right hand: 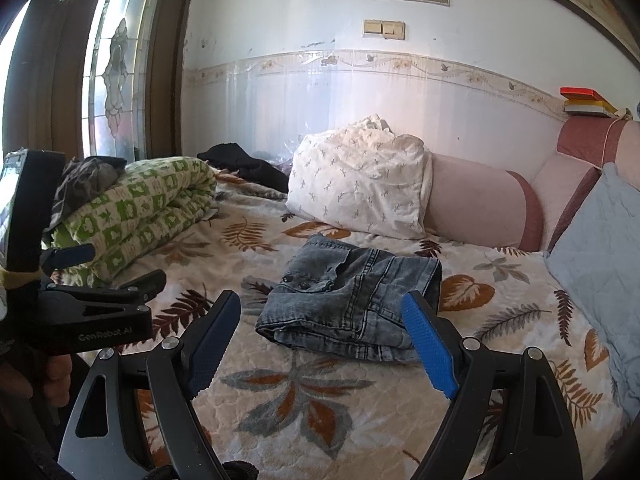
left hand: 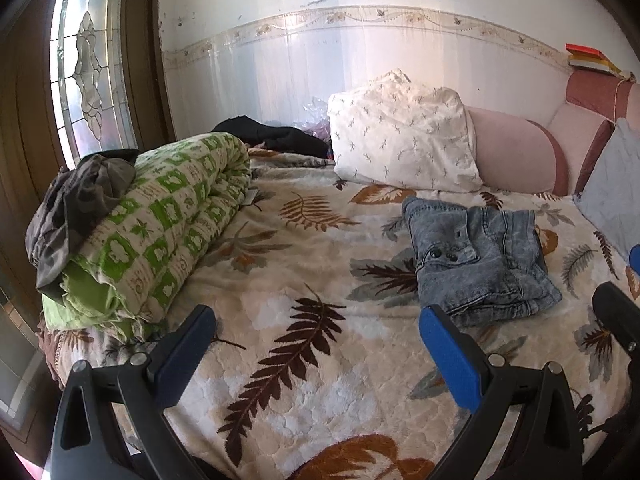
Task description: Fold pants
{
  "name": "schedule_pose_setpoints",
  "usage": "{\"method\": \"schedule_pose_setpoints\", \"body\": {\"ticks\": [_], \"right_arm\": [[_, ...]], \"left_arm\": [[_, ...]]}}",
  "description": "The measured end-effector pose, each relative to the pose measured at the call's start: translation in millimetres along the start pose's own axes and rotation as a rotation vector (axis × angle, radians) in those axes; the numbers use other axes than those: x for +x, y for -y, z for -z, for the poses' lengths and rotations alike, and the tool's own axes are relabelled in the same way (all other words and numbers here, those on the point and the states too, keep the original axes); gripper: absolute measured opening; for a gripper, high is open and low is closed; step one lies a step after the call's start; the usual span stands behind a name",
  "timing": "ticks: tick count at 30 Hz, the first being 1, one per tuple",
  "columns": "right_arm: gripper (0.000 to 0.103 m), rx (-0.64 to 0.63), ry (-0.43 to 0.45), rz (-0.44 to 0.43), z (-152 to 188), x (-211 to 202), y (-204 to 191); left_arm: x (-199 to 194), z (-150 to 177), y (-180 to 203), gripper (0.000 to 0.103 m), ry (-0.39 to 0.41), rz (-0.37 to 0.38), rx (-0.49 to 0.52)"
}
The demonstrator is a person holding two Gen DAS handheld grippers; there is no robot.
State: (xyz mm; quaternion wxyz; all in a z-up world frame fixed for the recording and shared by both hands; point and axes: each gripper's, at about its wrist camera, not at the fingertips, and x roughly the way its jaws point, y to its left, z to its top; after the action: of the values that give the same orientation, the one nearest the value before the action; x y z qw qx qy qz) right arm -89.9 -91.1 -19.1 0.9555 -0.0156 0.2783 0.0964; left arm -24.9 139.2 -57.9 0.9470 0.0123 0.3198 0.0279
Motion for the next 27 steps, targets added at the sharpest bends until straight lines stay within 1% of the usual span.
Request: {"method": "schedule_pose_setpoints", "body": {"ticks": [3, 12, 18, 27], "right_arm": [[0.083, -0.006, -0.015, 0.002, 2.3, 5.2, -2.4], [0.083, -0.028, -0.060, 0.000, 12.3, 22.2, -10.9], [0.083, -0.037, -0.087, -0.009, 17.0, 33.6, -17.0], [0.083, -0.041, -0.089, -0.017, 18.0, 38.1, -18.7]], "left_arm": [[8.0, 4.9, 1.1, 0.103, -0.021, 0.009, 0.006], [31.0, 17.6, -1.0, 0.103, -0.075, 0.005, 0.014], [37.3, 21.4, -1.7, 0.103, -0.091, 0.010, 0.021], [43.2, 21.7, -5.7, 0.103, -0.106, 0.001, 0.012]]}}
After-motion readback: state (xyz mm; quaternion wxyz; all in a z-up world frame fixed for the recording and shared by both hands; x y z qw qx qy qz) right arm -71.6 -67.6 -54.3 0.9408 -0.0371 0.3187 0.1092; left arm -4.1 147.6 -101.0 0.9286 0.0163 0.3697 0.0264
